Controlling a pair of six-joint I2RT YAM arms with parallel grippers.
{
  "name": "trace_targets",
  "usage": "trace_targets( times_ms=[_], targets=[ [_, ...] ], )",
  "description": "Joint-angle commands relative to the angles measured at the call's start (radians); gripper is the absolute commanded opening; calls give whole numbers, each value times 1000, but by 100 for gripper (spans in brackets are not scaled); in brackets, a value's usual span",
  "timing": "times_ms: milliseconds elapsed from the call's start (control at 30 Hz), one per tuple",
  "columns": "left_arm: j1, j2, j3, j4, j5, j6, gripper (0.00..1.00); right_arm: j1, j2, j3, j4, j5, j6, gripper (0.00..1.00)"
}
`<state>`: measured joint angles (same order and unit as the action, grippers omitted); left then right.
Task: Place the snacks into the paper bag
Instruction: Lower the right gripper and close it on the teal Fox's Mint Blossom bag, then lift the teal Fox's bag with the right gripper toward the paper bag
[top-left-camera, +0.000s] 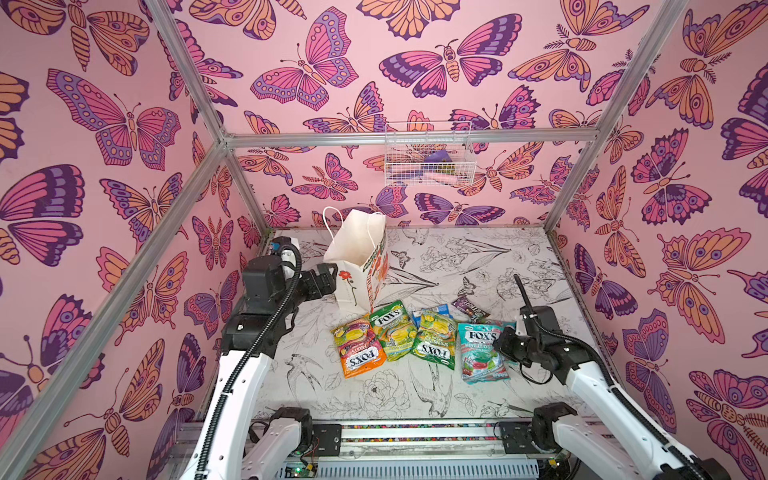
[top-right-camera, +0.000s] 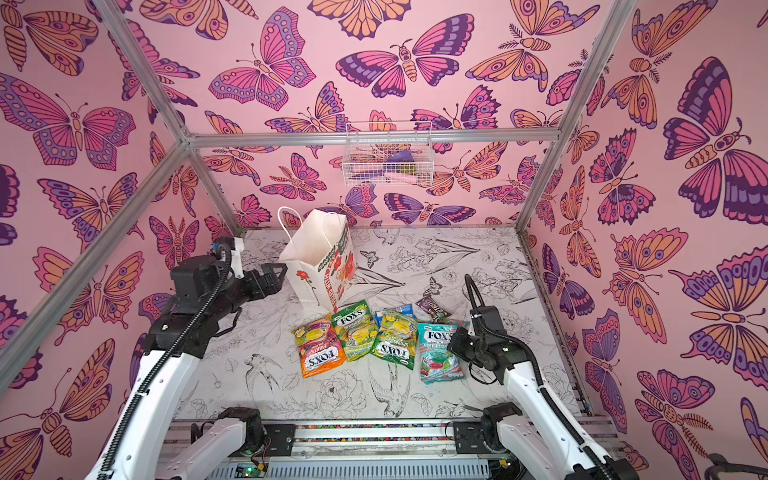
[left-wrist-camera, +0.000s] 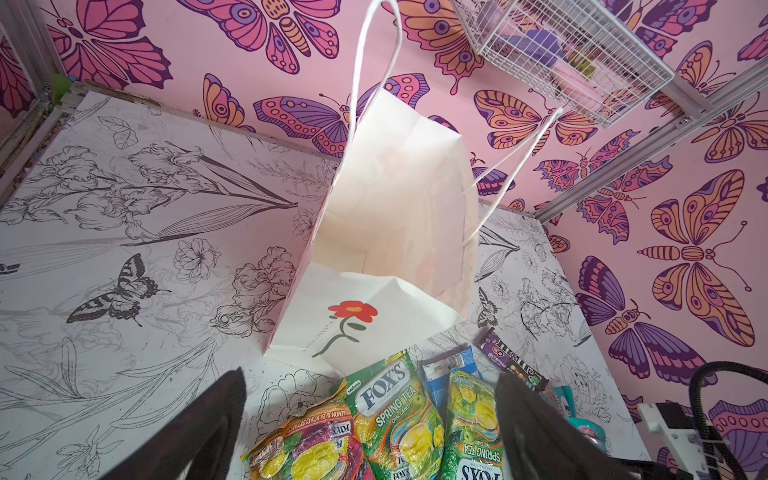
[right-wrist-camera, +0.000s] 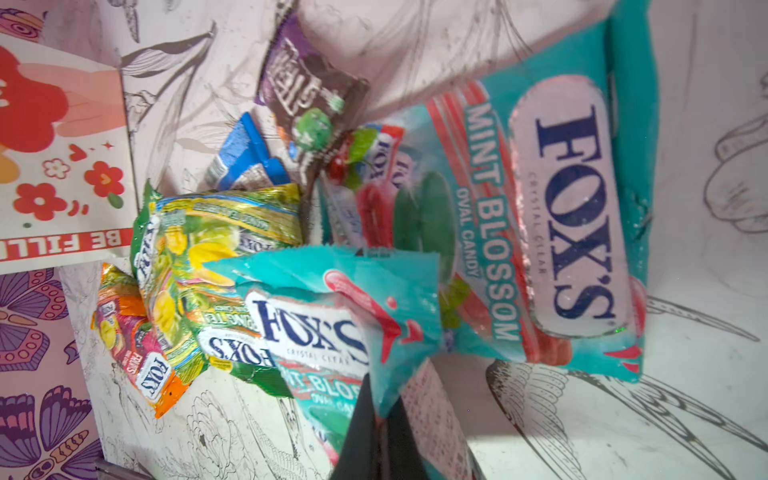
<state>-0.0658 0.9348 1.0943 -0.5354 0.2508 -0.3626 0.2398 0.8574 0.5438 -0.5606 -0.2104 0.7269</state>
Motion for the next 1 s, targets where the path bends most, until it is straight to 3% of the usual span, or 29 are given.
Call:
trace_targets(
  times_ms=[0,967],
  targets=[
    [-3,-20,-16,-20,-17,26,95,24,-5,60,-18,41,-25,0],
    [-2,-34,-4,-54,-31,58,96,88,95,309,58,19,-88,0]
  ],
)
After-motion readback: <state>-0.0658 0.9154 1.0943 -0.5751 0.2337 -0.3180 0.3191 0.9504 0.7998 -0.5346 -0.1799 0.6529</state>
